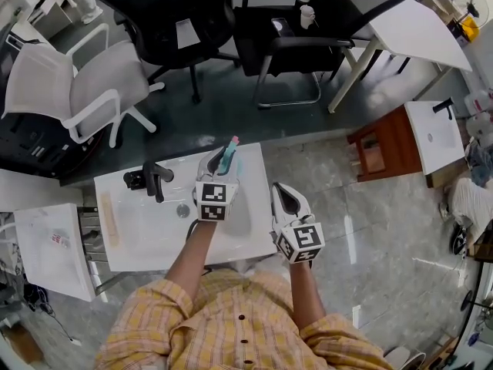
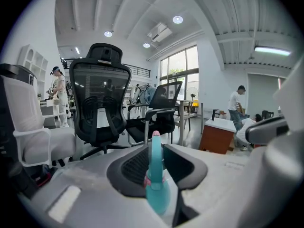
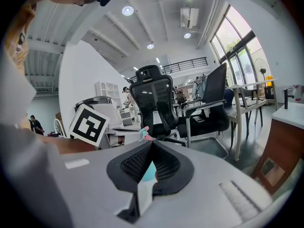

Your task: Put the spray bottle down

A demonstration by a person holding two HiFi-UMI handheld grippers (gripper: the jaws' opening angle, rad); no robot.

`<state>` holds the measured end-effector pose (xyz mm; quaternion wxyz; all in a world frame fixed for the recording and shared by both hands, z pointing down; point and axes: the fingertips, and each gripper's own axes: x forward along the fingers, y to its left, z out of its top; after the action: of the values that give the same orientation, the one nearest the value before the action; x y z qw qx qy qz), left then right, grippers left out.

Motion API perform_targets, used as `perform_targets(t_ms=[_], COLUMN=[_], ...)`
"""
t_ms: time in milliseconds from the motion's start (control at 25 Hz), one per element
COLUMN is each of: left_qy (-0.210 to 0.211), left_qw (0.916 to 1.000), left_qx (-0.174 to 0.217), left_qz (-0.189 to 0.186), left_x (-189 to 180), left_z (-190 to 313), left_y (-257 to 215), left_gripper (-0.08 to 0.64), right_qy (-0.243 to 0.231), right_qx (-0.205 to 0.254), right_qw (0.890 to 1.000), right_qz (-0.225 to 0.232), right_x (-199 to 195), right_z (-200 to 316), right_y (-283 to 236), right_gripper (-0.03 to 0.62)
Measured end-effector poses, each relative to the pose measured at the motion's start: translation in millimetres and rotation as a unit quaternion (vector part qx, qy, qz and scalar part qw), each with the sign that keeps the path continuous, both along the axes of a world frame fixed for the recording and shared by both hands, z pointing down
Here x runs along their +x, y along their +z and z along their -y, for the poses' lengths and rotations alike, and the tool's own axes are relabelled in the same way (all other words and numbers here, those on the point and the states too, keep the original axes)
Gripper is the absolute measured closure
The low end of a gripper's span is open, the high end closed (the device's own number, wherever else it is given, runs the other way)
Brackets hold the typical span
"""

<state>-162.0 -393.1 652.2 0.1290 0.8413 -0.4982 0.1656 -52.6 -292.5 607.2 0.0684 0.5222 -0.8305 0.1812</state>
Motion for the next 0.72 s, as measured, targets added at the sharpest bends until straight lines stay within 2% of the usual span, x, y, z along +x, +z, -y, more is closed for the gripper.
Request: perform_targets(t_ms=[720], left_qy=[-0.045], left_qw=[0.9986], left_qx=[0.027], left_qz=[-0.009], left_x=[-6.3], left_z=[-22.4], left_y=[-42.1], left_gripper=[0.451], right_qy=[-0.025], right_qx=[0.025], right_qw=[0.999], right_qz=[0.009], right_x=[10.4], right_z=[-17.3], right_y=[-30.3], right_gripper=[0.591])
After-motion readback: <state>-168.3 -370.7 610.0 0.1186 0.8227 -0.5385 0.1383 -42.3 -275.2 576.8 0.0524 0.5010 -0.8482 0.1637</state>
